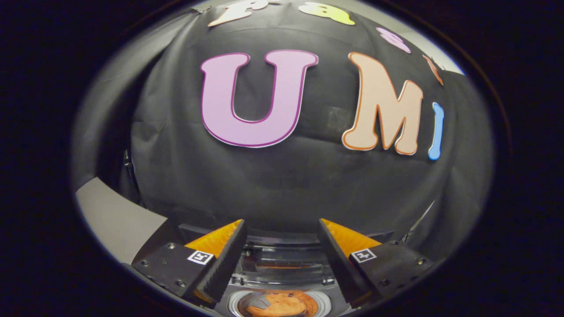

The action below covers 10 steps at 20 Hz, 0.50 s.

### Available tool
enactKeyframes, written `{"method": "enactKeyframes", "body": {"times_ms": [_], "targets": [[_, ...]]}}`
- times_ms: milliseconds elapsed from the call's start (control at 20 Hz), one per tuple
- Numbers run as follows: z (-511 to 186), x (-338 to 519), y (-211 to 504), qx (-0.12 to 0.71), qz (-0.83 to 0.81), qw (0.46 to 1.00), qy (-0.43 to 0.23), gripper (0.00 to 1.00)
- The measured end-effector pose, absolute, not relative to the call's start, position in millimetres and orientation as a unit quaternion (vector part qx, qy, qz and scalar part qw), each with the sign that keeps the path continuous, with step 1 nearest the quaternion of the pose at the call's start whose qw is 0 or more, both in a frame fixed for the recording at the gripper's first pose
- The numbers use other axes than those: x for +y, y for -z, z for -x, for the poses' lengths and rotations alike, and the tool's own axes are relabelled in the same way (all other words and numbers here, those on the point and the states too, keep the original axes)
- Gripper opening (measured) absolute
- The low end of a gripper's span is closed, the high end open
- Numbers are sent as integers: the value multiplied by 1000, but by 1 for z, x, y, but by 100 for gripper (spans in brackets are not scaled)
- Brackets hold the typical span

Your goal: Put the clothes into the washing machine and then close the washing machine lid.

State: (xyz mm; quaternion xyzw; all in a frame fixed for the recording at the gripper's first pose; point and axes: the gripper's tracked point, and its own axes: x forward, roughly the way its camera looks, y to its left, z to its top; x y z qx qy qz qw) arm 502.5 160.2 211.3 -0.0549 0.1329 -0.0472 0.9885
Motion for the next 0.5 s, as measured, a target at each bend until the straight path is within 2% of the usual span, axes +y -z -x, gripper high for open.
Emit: {"method": "enactKeyframes", "body": {"times_ms": [500], "targets": [[-514, 158, -193, 168, 14, 985, 36, 96]]}}
